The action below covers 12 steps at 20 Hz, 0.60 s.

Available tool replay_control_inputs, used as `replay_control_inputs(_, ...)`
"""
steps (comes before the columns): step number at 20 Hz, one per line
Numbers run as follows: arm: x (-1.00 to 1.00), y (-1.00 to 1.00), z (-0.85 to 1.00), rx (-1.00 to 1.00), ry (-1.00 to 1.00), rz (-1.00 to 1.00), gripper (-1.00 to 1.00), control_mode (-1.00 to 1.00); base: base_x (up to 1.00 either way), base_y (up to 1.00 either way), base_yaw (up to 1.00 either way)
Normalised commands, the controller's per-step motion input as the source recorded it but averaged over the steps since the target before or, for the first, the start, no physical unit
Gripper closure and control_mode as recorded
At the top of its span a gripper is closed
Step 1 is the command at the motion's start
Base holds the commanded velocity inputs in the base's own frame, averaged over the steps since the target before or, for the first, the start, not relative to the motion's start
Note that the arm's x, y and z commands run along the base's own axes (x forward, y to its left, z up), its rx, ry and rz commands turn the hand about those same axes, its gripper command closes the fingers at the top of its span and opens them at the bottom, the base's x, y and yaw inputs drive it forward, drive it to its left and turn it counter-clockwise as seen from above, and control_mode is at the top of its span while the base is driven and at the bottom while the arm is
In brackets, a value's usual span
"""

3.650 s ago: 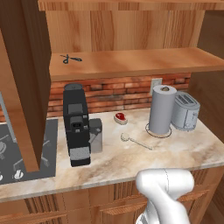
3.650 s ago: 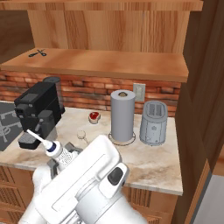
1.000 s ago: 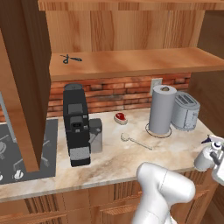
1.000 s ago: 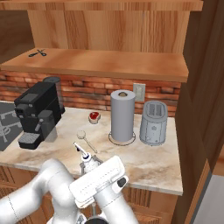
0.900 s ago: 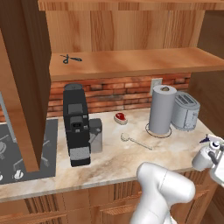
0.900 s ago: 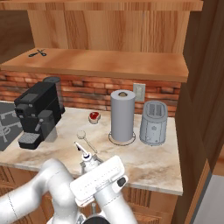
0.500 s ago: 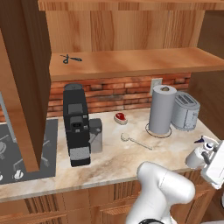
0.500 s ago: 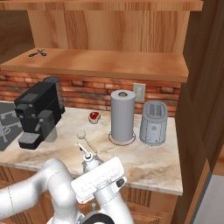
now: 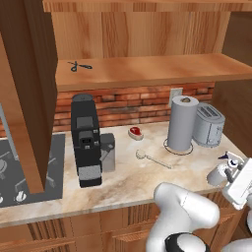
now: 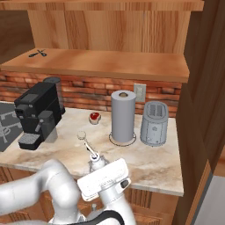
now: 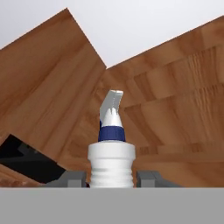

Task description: Pick the dish brush and spray from the cabinet and place them on the counter.

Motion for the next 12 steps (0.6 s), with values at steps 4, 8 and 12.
replay_control_inputs(4,0.12,-0.29,0.00,0.00,0.00,-0.01,1.00,-1.00,0.00,0.00,0.00)
replay_control_inputs(8,0.11,-0.26,-0.01,0.00,0.01,-0.02,1.00,-1.00,0.00,0.00,0.00)
replay_control_inputs(12,0.14,-0.17,-0.06,-0.02,0.01,-0.03,1.00,-1.00,0.00,0.00,0.00)
